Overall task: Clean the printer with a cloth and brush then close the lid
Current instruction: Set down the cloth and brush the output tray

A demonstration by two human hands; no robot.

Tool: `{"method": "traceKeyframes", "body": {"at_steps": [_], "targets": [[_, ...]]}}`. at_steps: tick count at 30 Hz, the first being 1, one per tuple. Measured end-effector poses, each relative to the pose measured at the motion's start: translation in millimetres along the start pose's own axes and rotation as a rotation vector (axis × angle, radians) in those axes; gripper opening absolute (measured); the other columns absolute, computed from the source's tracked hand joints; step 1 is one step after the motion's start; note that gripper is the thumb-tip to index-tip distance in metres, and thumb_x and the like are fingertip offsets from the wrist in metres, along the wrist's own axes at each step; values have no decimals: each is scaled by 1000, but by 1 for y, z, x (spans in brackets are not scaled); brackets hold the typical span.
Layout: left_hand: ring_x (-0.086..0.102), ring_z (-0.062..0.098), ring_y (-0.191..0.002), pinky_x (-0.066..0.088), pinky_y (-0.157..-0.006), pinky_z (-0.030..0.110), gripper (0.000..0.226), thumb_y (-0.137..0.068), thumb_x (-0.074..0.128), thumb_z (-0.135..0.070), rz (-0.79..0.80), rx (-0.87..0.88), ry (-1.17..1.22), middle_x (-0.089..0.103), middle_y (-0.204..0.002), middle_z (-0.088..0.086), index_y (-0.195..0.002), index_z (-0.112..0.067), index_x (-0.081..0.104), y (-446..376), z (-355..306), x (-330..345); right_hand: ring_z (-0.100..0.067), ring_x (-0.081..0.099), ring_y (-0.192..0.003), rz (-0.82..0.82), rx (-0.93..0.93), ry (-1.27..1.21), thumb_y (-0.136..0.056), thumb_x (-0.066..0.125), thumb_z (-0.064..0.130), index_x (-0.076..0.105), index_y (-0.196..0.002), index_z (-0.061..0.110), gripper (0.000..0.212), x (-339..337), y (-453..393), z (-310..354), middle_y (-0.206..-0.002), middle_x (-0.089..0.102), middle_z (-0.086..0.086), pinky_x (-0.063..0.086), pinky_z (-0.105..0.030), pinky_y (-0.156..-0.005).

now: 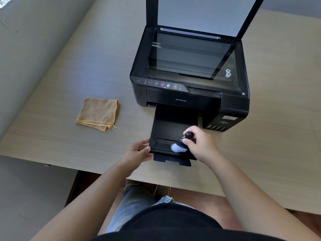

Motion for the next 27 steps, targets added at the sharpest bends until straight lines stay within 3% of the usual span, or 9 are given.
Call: {"method": "traceKeyframes", "body": {"at_steps": [6, 9, 11, 16, 21, 27], "targets": [[70, 14, -87, 56, -86, 31, 41, -100, 49, -8, -38, -25, -8, 69, -99, 8, -140, -14, 49, -3, 2, 0, -22, 59, -78, 118, -233, 43, -91, 60, 23, 53, -99, 25, 11, 51, -6, 46, -87, 66, -2, 48, -34, -68], [70, 8, -79, 55, -84, 29, 39, -100, 48, -9, -48, -18, -5, 69, -90, 1, -139, -15, 50, -1, 1, 1, -26, 56, -78, 73, -108, 187, -91, 58, 24, 53, -102, 23, 12, 21, -13, 23, -86, 63, -5, 40, -31, -66], [72, 10, -84, 55, -81, 26, 40, -101, 47, -11, -49, -9, -17, 71, -98, 2, -140, -17, 49, -1, 2, 2, -28, 58, -80, 68, -38, 272, -90, 58, 23, 53, -102, 23, 13, -6, -8, 1, -85, 63, -7, 42, -32, -65], [71, 14, -93, 55, -81, 25, 38, -101, 47, -13, -46, 3, -45, 71, -104, 5, -139, -19, 50, -1, -1, 2, -22, 57, -73, -149, -103, 178, -88, 63, 20, 57, -98, 21, 12, -32, 8, 0, -80, 65, 0, 41, -30, -63], [71, 13, -90, 55, -81, 27, 38, -101, 48, -13, -43, 3, -70, 70, -98, 5, -138, -16, 51, -1, -2, 2, -21, 62, -75, 77, -171, 81, -87, 65, 25, 57, -96, 25, 12, 26, 0, 23, -81, 67, 2, 49, -33, -67], [71, 14, -93, 55, -79, 25, 38, -101, 48, -14, -41, 2, -91, 71, -104, 5, -138, -17, 51, -1, -2, 2, -28, 56, -73, 5, -22, 217, -89, 59, 21, 51, -97, 19, 11, 5, -7, 7, -81, 60, -5, 44, -32, -62]]}}
Point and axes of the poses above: each hand's wrist, its own y-axis away from the middle knuckle, its own x-axis out of the palm, z = x × y, the point moved 4 cm from there along -y, towards the middle knuckle
